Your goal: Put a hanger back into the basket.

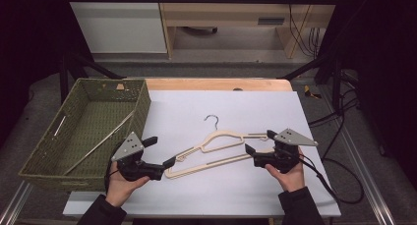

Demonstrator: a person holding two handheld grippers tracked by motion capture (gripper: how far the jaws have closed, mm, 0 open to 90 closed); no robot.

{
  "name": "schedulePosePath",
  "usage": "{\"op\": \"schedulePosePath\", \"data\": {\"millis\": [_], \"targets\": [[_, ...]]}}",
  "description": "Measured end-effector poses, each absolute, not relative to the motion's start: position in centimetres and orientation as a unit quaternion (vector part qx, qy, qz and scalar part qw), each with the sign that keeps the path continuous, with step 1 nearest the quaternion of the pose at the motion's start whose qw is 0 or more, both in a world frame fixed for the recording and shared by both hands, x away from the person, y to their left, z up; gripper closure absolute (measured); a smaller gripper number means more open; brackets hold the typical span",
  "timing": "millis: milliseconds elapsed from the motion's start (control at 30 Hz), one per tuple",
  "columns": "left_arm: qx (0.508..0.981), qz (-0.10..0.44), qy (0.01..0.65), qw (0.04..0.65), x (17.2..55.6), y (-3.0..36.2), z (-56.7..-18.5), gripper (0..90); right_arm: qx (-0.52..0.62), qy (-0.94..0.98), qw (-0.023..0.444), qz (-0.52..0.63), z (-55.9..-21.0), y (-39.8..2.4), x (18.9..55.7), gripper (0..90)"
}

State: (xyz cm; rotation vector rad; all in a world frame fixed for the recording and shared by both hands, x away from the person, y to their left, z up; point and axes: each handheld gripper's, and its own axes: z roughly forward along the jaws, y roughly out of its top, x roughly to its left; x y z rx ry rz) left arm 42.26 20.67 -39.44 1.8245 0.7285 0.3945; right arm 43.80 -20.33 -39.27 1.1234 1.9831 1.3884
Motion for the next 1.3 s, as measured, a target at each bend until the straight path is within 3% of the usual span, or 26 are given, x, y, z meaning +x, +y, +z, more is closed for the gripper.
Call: {"op": "schedulePosePath", "data": {"millis": [900, 1300], "targets": [[0.780, 0.159, 0.310, 0.520, 42.7, 20.4, -40.9, 6.2, 0.432, 0.730, 0.224, 0.480, -40.3, -13.7, 51.9, 13.6], [0.783, 0.156, 0.309, 0.517, 42.8, 20.4, -41.0, 6.1, 0.447, 0.757, 0.208, 0.429, -42.6, -10.6, 55.9, 25.0]]}}
